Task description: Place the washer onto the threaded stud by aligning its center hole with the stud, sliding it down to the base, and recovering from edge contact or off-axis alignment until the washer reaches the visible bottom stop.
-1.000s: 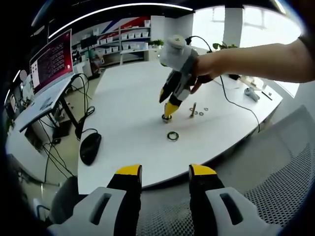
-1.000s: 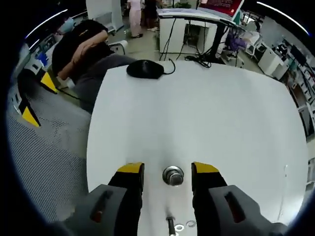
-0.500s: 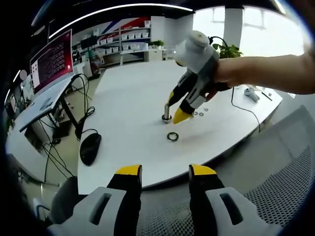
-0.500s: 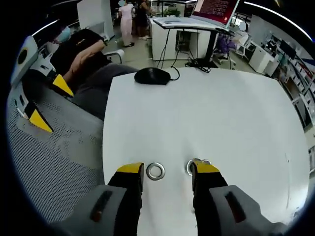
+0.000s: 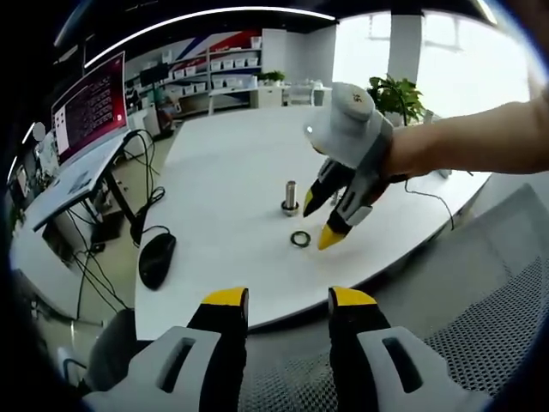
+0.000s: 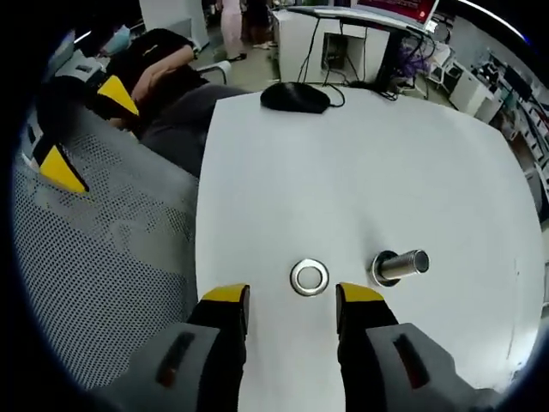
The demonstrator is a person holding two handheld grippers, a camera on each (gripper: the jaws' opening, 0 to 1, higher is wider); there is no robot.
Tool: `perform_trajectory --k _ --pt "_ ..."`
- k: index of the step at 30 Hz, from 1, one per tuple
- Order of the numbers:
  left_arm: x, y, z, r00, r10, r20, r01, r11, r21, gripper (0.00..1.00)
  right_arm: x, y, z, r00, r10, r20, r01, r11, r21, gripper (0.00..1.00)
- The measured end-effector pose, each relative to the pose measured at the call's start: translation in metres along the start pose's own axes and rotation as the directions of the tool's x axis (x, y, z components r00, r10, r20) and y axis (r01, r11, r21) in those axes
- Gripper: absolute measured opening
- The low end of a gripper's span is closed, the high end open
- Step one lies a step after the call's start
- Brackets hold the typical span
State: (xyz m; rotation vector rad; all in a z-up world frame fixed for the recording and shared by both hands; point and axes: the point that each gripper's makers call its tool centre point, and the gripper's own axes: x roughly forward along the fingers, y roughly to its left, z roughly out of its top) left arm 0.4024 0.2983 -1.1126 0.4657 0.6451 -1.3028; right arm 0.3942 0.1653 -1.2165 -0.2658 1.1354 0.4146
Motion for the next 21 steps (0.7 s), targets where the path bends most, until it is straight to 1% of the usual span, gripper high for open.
perform_trajectory --k 7,12,13,14,21 --pt "0.0 0.0 0.0 1.0 0.0 0.001 0.0 1.0 -0.001 0.36 0.012 0.003 -0.018 0.997 0.002 -0.078 -0.003 1.0 -0.014 0.44" --pt "0.001 0.001 0.0 1.0 0.0 0.001 0.0 1.0 -0.002 0.36 0.022 0.0 -0.027 0.992 0.004 -0.124 -0.008 1.0 -0.027 0.44" --pt "0.0 0.001 0.0 1.0 0.0 0.001 0.0 1.0 -0.002 0.36 0.021 0.001 -0.028 0.991 0.005 -0.131 -0.009 0.999 -0.032 0.45" --pt "0.0 0.001 0.0 1.0 0.0 0.001 0.0 1.0 -0.002 0.36 0.019 0.001 -0.023 0.993 0.004 -0.114 -0.008 0.999 -0.031 0.45" --pt "0.001 0.001 0.0 1.0 0.0 0.0 0.0 1.0 -0.001 0.36 0.019 0.003 -0.022 0.988 0.009 -0.155 -0.016 0.999 -0.045 0.46"
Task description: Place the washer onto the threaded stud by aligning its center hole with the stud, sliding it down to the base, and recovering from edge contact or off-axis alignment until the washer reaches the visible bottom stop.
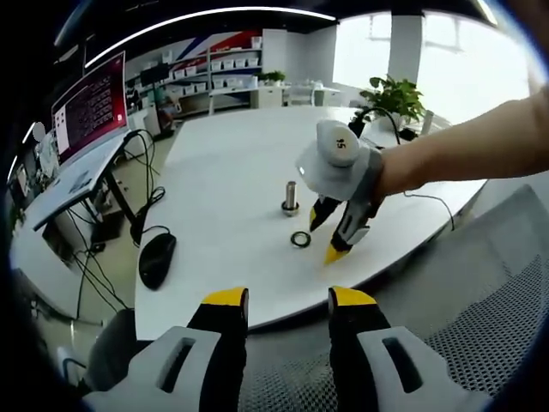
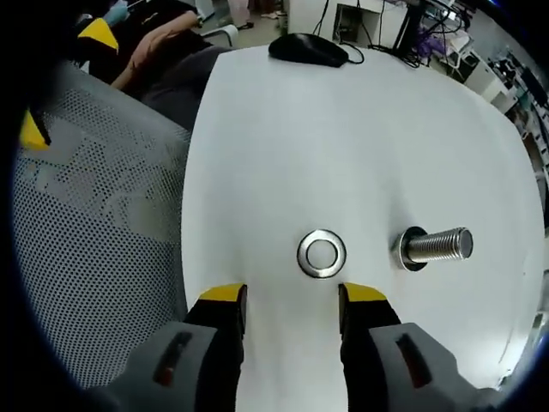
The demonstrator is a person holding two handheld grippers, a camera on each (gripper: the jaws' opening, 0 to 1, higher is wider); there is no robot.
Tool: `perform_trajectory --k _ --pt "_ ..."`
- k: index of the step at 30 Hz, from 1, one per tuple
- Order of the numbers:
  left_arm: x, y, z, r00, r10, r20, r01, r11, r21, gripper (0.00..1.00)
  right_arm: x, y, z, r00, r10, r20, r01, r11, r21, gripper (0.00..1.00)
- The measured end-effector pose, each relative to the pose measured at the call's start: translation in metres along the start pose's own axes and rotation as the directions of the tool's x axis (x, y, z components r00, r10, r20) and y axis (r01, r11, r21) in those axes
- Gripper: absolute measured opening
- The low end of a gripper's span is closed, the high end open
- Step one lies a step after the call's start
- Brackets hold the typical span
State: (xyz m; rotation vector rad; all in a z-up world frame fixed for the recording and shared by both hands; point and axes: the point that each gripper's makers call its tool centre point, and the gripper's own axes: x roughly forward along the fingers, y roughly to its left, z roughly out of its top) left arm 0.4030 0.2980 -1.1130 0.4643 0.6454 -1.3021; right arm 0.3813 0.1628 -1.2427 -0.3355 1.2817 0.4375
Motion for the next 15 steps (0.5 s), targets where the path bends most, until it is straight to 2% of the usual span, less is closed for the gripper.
perform_trajectory --k 7,15 --pt "0.0 0.0001 0.0001 1.0 0.001 0.0 -0.001 1.0 0.0 0.36 0.0023 0.0013 0.0072 1.0 -0.002 0.009 0.002 1.0 0.009 0.48" --pt "-0.0002 0.0002 0.0003 1.0 0.001 0.0 -0.001 1.0 0.0 0.36 0.0013 0.0041 0.0064 0.999 0.004 -0.052 -0.005 1.0 -0.025 0.49"
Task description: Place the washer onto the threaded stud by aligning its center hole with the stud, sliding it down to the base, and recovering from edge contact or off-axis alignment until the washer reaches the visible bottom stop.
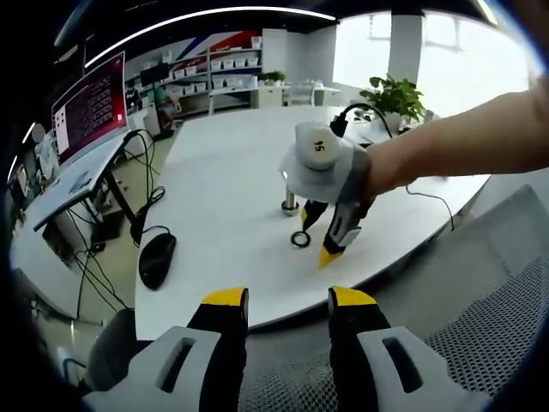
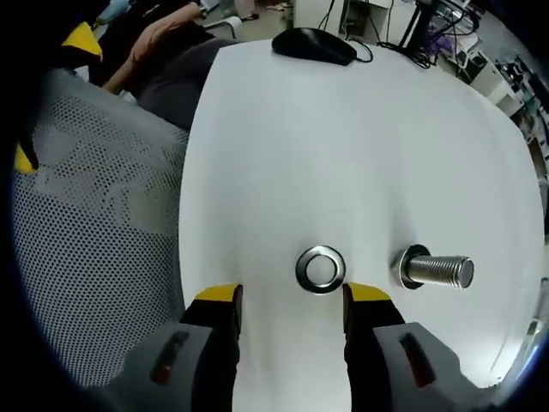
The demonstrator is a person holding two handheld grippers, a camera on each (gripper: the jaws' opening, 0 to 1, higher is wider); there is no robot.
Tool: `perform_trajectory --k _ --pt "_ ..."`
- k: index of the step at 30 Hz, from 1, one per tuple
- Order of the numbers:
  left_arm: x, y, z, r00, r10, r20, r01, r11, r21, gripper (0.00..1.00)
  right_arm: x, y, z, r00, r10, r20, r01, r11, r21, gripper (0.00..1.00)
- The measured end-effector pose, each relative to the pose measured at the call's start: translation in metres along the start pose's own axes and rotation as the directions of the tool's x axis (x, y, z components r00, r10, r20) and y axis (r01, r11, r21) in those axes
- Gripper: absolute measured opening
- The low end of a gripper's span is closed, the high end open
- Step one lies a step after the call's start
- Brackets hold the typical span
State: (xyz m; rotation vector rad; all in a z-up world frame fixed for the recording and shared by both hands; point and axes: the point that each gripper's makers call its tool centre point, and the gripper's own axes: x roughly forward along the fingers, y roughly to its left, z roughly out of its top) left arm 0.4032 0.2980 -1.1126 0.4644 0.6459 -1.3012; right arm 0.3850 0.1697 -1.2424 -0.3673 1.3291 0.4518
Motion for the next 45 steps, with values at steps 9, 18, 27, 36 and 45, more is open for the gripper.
perform_trajectory --k 9,18,27,36,45 --pt "0.0 0.001 0.0 1.0 0.001 0.001 -0.001 1.0 -0.003 0.36 -0.001 -0.007 0.007 0.999 -0.001 -0.034 0.001 1.0 -0.002 0.43" --pt "0.0 0.0 0.0 1.0 0.004 -0.001 -0.004 1.0 -0.004 0.36 0.0 -0.017 0.006 0.997 0.006 -0.079 -0.009 0.999 -0.044 0.33" --pt "0.001 0.001 0.0 1.0 0.011 0.001 -0.011 1.0 -0.016 0.36 0.0 -0.016 0.004 0.993 0.009 -0.117 -0.018 0.997 -0.081 0.3" --pt "0.002 0.001 0.0 1.0 0.012 -0.003 -0.012 1.0 -0.015 0.36 -0.002 -0.014 0.004 0.992 0.01 -0.126 -0.021 0.997 -0.079 0.3" --pt "0.001 0.001 0.0 1.0 0.011 -0.003 -0.011 1.0 -0.014 0.36 -0.003 -0.013 0.004 0.991 0.011 -0.132 -0.023 0.996 -0.088 0.3"
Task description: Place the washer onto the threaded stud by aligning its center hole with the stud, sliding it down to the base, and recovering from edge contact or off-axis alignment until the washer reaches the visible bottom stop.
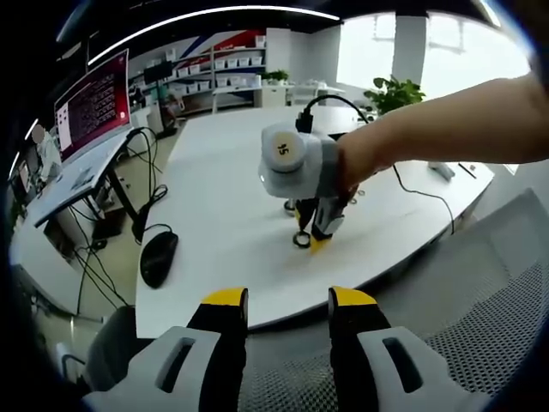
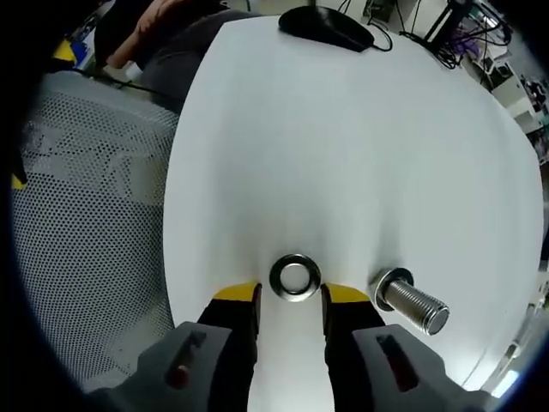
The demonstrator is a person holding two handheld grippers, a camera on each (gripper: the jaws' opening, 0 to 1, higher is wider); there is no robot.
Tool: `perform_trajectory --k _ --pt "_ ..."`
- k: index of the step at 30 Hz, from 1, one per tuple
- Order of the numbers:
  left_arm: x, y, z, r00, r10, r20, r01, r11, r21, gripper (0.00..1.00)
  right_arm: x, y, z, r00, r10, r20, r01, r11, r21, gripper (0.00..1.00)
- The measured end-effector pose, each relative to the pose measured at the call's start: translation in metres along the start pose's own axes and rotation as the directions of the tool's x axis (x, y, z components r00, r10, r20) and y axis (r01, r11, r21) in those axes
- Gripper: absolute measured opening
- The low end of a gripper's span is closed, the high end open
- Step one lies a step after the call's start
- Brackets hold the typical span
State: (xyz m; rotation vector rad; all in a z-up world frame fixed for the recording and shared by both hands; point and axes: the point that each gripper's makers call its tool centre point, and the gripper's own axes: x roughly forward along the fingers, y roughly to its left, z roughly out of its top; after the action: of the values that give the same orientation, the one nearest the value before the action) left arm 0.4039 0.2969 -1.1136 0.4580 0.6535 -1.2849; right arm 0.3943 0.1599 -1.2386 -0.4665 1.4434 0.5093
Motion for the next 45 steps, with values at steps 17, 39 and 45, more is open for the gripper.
perform_trajectory --k 17,39,45 --pt "-0.0043 0.001 0.0011 1.0 0.011 0.003 -0.011 1.0 -0.009 0.35 0.0006 -0.0009 0.0026 1.0 -0.006 0.003 0.006 1.0 0.001 0.3" --pt "-0.0064 0.0023 0.0021 1.0 0.029 0.009 -0.029 0.999 -0.025 0.34 0.0017 -0.002 0.0024 0.999 -0.005 0.034 0.005 1.0 0.006 0.3" --pt "-0.006 0.0031 0.0022 0.999 0.033 0.015 -0.033 0.999 -0.031 0.34 0.0025 -0.0007 0.004 0.999 -0.01 0.032 0.011 1.0 -0.015 0.3"
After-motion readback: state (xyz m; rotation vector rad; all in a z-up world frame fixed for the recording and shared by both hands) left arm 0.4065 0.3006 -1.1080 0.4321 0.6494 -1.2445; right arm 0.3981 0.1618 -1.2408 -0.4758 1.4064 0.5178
